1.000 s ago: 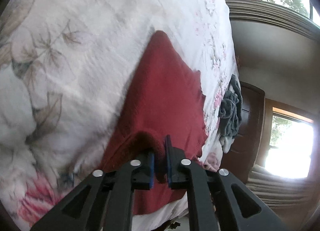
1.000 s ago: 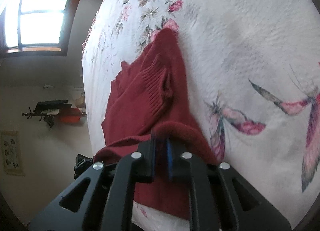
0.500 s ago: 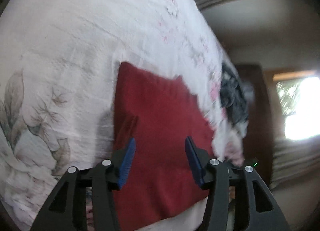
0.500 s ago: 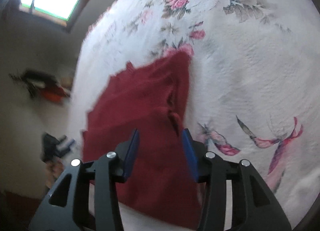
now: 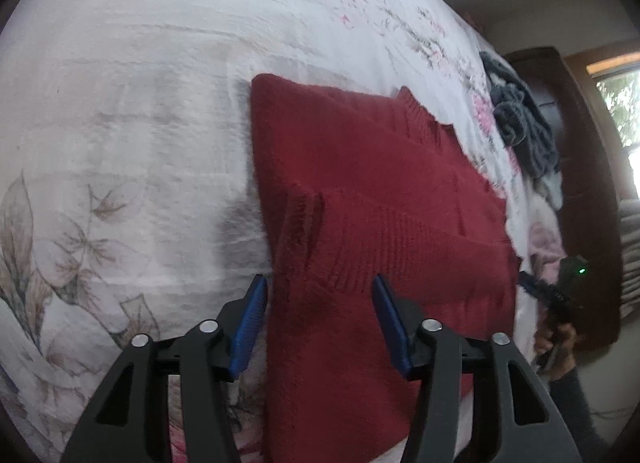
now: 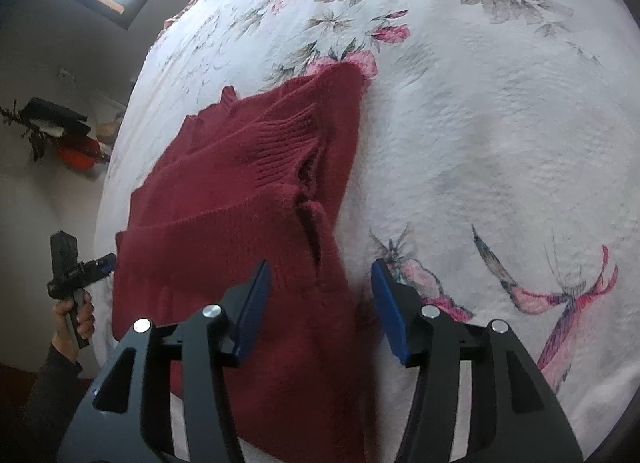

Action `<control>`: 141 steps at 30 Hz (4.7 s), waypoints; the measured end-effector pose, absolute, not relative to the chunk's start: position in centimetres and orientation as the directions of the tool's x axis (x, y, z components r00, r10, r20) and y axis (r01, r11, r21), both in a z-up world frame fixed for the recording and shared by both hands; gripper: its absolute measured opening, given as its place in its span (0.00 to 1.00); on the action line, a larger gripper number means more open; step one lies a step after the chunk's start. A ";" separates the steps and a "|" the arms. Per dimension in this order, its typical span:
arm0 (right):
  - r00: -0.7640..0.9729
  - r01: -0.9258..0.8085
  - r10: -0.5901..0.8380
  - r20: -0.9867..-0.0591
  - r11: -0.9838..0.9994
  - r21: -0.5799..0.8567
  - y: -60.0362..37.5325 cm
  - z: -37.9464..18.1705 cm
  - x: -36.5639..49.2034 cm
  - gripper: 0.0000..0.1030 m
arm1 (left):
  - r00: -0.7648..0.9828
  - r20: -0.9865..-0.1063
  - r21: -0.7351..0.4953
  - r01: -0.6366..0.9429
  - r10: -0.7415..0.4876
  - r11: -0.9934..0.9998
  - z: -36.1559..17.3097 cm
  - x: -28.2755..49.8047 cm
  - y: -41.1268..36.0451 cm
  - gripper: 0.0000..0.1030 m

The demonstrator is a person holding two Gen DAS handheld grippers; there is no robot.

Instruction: Fold small clothes

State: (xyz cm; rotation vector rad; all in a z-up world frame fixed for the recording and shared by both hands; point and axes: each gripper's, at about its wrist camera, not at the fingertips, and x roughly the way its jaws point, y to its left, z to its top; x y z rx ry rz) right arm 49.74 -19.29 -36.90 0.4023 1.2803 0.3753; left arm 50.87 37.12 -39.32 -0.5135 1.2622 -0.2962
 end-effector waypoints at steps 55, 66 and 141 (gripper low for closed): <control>0.280 -0.054 0.220 -0.934 0.975 0.213 -15.0 -36.6 67.4 0.05 | 0.299 -0.888 -0.406 -0.155 -0.349 0.901 -38.5 66.9 38.2 0.07; 0.373 -0.060 0.267 -0.888 0.962 0.265 -15.6 -32.9 67.8 0.05 | 0.439 -0.804 -0.485 -0.094 -0.402 0.869 -33.6 67.6 38.6 0.07; 0.373 -0.195 0.388 -0.843 0.921 0.337 -12.4 -32.7 41.2 0.34 | 0.456 -0.698 -0.659 -0.106 -0.553 0.745 -37.9 42.1 40.5 0.68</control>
